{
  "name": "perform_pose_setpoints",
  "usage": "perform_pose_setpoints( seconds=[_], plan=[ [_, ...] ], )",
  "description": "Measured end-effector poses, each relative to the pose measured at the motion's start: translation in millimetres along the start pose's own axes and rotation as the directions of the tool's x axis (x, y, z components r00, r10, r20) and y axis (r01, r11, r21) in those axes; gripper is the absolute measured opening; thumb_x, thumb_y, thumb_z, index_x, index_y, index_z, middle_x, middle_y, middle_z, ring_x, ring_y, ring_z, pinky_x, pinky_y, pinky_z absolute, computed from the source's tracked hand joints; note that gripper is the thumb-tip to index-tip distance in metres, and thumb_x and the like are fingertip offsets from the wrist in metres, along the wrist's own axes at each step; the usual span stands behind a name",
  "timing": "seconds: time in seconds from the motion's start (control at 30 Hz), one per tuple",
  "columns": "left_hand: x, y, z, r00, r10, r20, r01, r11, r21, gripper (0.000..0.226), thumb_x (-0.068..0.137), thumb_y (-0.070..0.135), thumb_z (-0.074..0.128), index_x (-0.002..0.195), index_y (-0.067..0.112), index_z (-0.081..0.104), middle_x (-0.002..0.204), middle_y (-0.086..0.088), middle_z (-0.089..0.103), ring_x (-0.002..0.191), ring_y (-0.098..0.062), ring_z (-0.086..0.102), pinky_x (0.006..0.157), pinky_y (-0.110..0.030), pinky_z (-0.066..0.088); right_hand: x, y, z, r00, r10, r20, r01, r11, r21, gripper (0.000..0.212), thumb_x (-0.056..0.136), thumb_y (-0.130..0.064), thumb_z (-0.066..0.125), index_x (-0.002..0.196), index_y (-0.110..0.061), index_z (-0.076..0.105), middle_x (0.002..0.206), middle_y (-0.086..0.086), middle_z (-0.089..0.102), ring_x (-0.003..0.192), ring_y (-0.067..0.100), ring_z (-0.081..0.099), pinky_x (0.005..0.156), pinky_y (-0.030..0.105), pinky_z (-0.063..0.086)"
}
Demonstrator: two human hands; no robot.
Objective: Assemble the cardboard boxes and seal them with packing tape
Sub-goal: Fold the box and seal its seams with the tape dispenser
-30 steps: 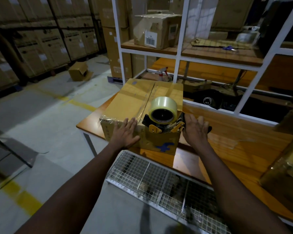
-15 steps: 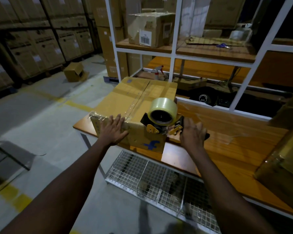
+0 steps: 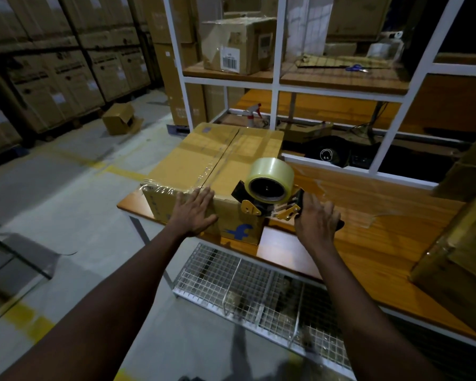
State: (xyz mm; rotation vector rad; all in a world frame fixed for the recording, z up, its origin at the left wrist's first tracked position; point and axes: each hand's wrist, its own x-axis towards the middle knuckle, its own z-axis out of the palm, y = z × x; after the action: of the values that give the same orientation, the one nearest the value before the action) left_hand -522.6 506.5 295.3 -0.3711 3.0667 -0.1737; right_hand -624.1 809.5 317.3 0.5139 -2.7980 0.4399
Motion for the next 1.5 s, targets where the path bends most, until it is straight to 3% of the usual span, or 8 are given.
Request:
perform_pose_setpoints(
  seconds=[0.17,0.3,0.57,0.73,0.83,0.93,1.37,1.5],
  plan=[
    [6,15,-12,0.998,-0.056,0.034,0.058,0.996,-0.062,0.104,0.073,0.078,-0.009,0.158,0.019,0.003,0.165,-0.002,-0.005,0.152,-0.024,0.003,0.116,-0.062,0.000,-4,3,3,0.999,0.032,0.023,-0.033,0.999,0.000,0.038,0.086,-0.010,0.061,0.122,-0.015,0.048,0.122,0.007,0.055,0.109,0.037,0.045,0.087,0.046,0.034],
    [11,36,-15,0.996,0.079,0.052,-0.078,0.997,-0.020,0.101,0.072,0.075,-0.012,0.156,0.018,-0.007,0.163,-0.002,-0.011,0.152,-0.021,-0.001,0.120,-0.056,0.000,-1,3,2,1.000,0.015,0.015,-0.016,1.000,0.013,0.035,0.087,-0.007,0.057,0.120,-0.014,0.048,0.121,0.007,0.055,0.106,0.036,0.044,0.086,0.045,0.033],
    [11,35,-6,0.996,0.076,0.040,-0.076,0.997,0.010,0.100,0.073,0.076,-0.011,0.156,0.020,-0.009,0.163,0.000,-0.014,0.152,-0.019,-0.004,0.120,-0.059,-0.001,-6,22,2,1.000,0.014,-0.005,-0.013,1.000,0.015,0.039,0.084,-0.007,0.062,0.120,-0.014,0.049,0.119,0.007,0.057,0.103,0.036,0.044,0.083,0.045,0.032],
    [10,40,-10,0.996,0.053,0.066,-0.053,0.999,-0.013,0.095,0.080,0.076,-0.005,0.157,0.019,-0.007,0.164,0.000,-0.013,0.152,-0.020,-0.004,0.119,-0.057,-0.003,-15,33,7,0.994,0.092,0.060,-0.093,0.996,0.012,0.044,0.087,-0.013,0.061,0.129,-0.011,0.047,0.129,0.010,0.052,0.116,0.039,0.040,0.091,0.048,0.033],
    [16,49,-20,0.996,0.050,0.074,-0.046,0.997,-0.060,0.075,0.099,0.061,0.013,0.158,0.016,-0.003,0.165,-0.001,-0.008,0.153,-0.022,-0.001,0.121,-0.055,0.000,-17,27,9,0.990,0.121,0.067,-0.122,0.992,0.020,0.046,0.087,-0.013,0.062,0.130,-0.012,0.046,0.130,0.009,0.052,0.114,0.038,0.042,0.089,0.046,0.033],
    [24,61,-24,0.984,0.156,0.086,-0.150,0.986,-0.070,0.066,0.105,0.048,0.014,0.157,0.014,-0.008,0.164,-0.005,-0.012,0.153,-0.024,-0.004,0.123,-0.050,0.005,-17,28,11,0.988,0.132,0.078,-0.133,0.991,0.012,0.050,0.086,-0.015,0.063,0.132,-0.012,0.044,0.131,0.010,0.051,0.116,0.039,0.042,0.089,0.046,0.034],
    [25,61,-12,0.982,0.172,0.073,-0.170,0.985,-0.026,0.068,0.104,0.050,0.019,0.158,0.017,-0.009,0.164,-0.001,-0.014,0.152,-0.021,-0.007,0.122,-0.046,0.003,-42,67,15,0.969,0.221,0.107,-0.224,0.974,0.025,0.043,0.091,-0.011,0.059,0.131,-0.008,0.044,0.131,0.016,0.048,0.118,0.042,0.038,0.095,0.051,0.031],
    [25,65,-9,0.984,0.168,0.060,-0.166,0.985,-0.043,0.071,0.103,0.053,0.019,0.157,0.018,-0.009,0.164,-0.001,-0.014,0.153,-0.024,-0.007,0.122,-0.049,0.003,-43,47,28,0.964,0.221,0.147,-0.224,0.975,0.004,0.036,0.095,-0.013,0.053,0.129,-0.011,0.043,0.130,0.012,0.047,0.113,0.038,0.038,0.093,0.049,0.030]
  ],
)
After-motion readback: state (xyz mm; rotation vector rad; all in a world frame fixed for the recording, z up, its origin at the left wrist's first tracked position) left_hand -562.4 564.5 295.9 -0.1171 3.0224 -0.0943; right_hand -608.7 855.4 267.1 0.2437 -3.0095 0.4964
